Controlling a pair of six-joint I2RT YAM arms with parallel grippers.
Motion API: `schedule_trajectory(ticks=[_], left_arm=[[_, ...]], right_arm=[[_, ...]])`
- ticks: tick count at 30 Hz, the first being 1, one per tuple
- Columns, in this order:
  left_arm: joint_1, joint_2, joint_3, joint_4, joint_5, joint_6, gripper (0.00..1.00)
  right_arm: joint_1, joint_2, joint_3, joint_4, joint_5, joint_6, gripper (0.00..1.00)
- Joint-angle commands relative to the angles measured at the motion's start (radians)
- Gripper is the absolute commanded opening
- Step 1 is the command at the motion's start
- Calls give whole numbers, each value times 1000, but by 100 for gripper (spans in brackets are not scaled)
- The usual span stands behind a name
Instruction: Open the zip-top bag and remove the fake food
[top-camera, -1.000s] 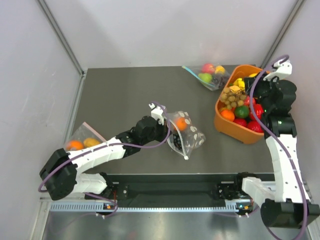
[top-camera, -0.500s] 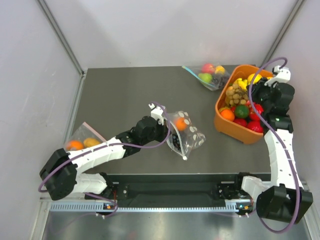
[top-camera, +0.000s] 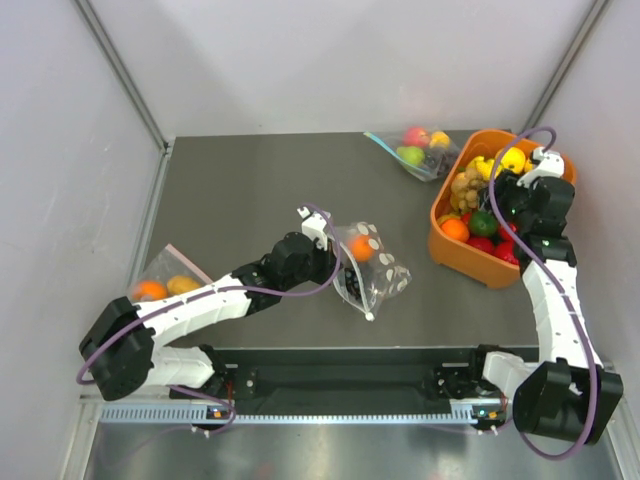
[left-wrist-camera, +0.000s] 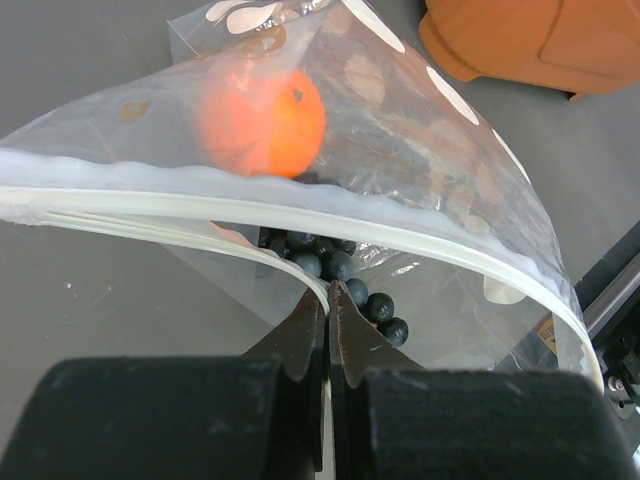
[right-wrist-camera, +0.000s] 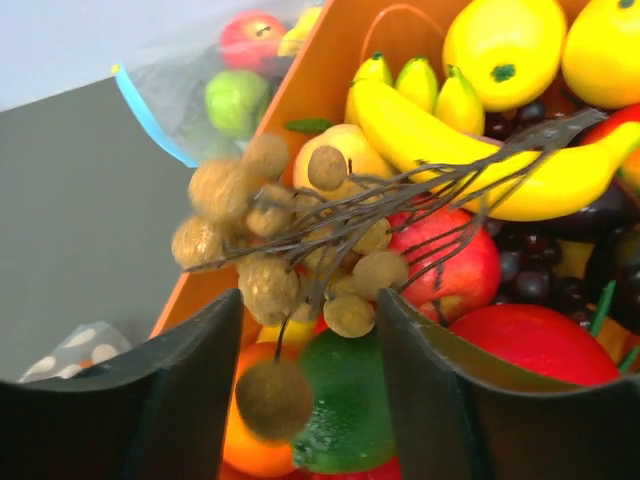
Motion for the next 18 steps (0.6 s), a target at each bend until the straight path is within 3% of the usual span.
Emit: schedule_trajectory(ticks=[1, 3, 14, 15, 18], left_arm=[[4, -32, 18, 13, 6, 11, 0], [4, -32, 14, 16, 6, 9, 0], [4, -34, 11, 24, 12, 9, 0], [4, -37, 12, 22, 10, 11, 0], [4, -41, 14, 21, 10, 11, 0]], right_arm=[[-11, -33, 22, 33, -56, -4, 60], [-11, -50, 31, 27, -66, -4, 71], [-11, -133, 68, 3, -102, -16, 89], [-11, -150, 74, -8, -101, -17, 99], [-11, -209, 100, -25, -109, -18, 100]])
